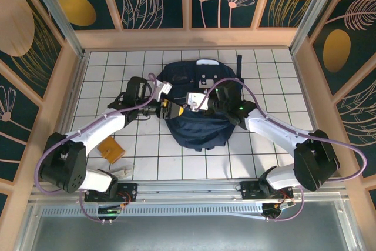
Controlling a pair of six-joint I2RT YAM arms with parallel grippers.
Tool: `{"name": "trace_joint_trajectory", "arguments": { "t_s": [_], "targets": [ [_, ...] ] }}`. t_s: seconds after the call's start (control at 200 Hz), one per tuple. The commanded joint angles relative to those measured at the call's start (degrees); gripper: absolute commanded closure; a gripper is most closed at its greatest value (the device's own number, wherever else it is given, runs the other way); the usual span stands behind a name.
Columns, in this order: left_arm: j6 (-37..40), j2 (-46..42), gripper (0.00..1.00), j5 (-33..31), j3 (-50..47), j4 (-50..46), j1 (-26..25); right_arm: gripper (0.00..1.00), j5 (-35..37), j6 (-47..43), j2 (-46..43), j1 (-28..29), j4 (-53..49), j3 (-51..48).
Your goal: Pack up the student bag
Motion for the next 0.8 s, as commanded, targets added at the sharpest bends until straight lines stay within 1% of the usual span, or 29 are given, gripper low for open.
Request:
{"name": "trace_joint_trajectory", "arguments": {
  "t_s": [0.0,0.065,0.095,0.14,0.16,0.24,0.35,0.47,0.53,0.591,0.701,0.726,0.771,0.796],
  "targets": [
    [0.13,1.78,0.50,1.95,2.01,-0.60,-1.48,1.00,-1.78,0.93,-0.17,0.34,3.48,3.35],
    [0.06,2.88,0.60,4.61,2.31,0.04,-2.02,1.00,-1.71,0.85,-0.15,0.45,3.49,3.38],
    [0.17,3.24,0.63,5.71,2.39,0.24,-2.18,1.00,-1.71,0.83,-0.05,0.43,3.53,3.44],
    [0.23,3.62,0.71,6.48,2.63,0.36,-2.30,1.00,-1.62,0.79,0.17,0.51,3.60,3.45],
    [0.25,3.71,0.72,6.75,2.60,0.36,-2.30,1.00,-1.58,0.78,0.31,0.54,3.53,3.49],
    [0.69,3.64,0.73,7.49,2.67,0.47,-2.43,1.00,-1.49,0.57,0.55,0.55,3.46,3.69],
    [-0.55,3.02,0.73,11.97,2.03,3.41,-2.39,1.00,-1.14,0.26,0.91,0.57,3.30,3.72],
    [-0.74,2.87,0.67,14.19,1.71,3.85,-2.39,1.00,-0.83,0.01,1.04,0.63,3.37,3.51],
    [-0.45,3.12,0.60,13.89,1.70,2.83,-2.39,1.00,-0.57,0.04,1.08,0.64,3.34,3.51],
    [0.52,3.38,0.57,13.16,1.83,1.59,-2.39,1.00,-0.47,0.07,1.18,0.61,3.29,3.58],
    [0.32,3.59,0.60,11.49,1.60,2.17,-2.48,1.00,-0.66,0.09,1.31,0.79,2.99,3.94],
    [-0.26,3.65,0.62,12.03,1.50,2.94,-2.54,1.00,-0.63,0.03,1.30,0.87,2.92,4.05],
    [-1.62,4.07,0.69,13.29,1.35,4.59,-2.72,1.00,-0.48,-0.01,1.37,1.02,2.94,4.02],
    [-1.83,4.39,0.71,13.87,1.58,4.91,-2.94,1.00,-0.41,-0.08,1.44,1.11,2.91,4.13]
  ]
}}
